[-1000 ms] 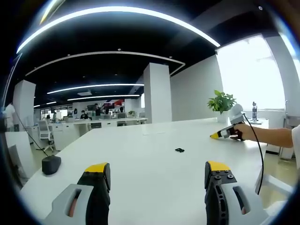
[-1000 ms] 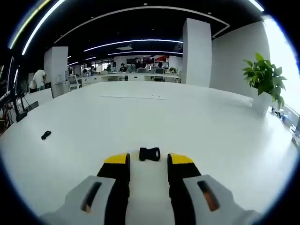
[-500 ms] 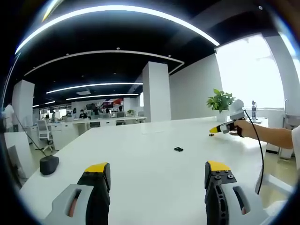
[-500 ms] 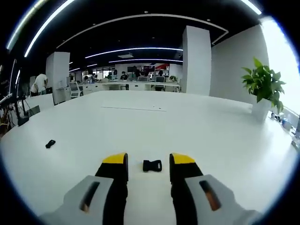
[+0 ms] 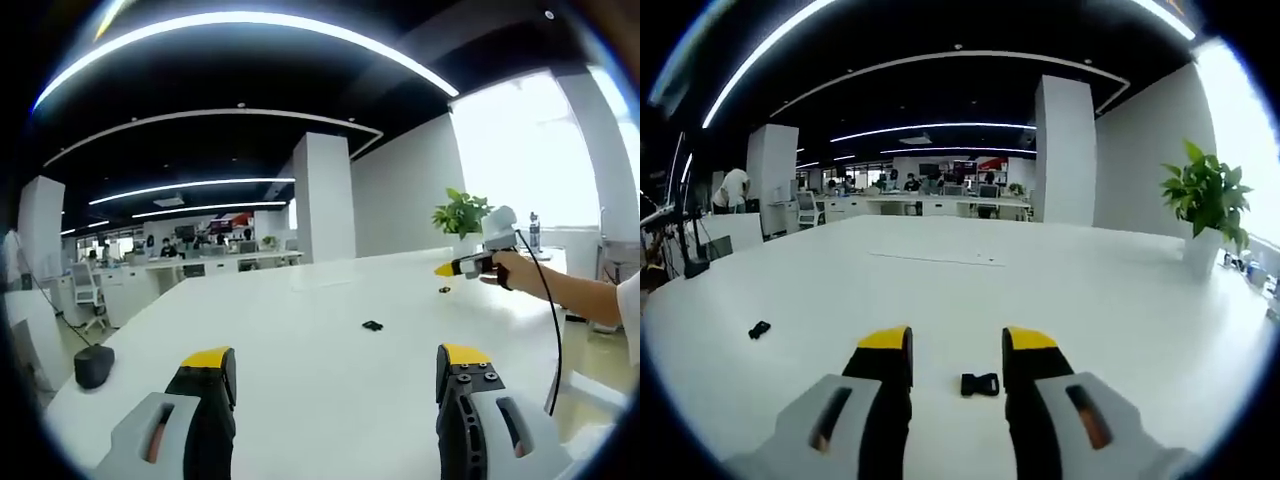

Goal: Snap the two parts of the plastic buckle together until the buckle closes and remains connected.

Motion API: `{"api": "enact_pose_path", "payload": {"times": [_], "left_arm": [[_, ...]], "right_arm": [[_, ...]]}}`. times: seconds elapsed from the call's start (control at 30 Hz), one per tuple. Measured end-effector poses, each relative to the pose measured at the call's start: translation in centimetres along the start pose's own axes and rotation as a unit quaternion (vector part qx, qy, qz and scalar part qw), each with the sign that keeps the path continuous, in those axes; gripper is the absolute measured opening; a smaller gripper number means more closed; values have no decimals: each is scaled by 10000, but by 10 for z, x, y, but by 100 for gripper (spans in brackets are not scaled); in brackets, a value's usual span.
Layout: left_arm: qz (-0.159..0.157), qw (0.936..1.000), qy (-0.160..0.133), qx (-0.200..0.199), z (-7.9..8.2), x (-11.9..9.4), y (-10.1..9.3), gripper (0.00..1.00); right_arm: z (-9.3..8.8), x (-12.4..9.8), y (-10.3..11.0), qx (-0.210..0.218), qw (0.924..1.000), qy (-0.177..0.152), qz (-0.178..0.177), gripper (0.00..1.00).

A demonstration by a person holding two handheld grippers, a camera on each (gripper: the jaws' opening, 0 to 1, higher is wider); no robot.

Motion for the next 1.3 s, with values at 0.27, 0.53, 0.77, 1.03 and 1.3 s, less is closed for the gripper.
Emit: {"api": "enact_pose_path", "payload": {"times": [0.27,0.53,0.77,1.03,1.3], "left_arm": [[-360,9993,-28,4,7,21,-2,83],[-689,9974,-135,-183,11,46,3,83],[-807,9961,-184,-309,16,63,10,83],[-980,9938,-138,-503,14,79,16,83],[-1053,9934,-23,-449,12,103,19,83]], "right_arm": [[1,0,6,13,9997,12,250,39],[9,-4,14,-46,9990,-145,415,39],[13,-8,15,-63,9985,-228,486,40],[18,-11,11,-36,9984,-367,436,41],[16,-10,6,-84,9988,-311,379,44]]}}
Point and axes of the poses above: the point that each gripper's makers call its tool centre point, and the gripper's own axes: x roughly forward along the fingers, y roughly to its left, z roughly out of its top, the point moved 6 cm from there along -x, roughly backward along the fingers, and after that the axes turned 8 degrees about -y, right-handed, at the moved point
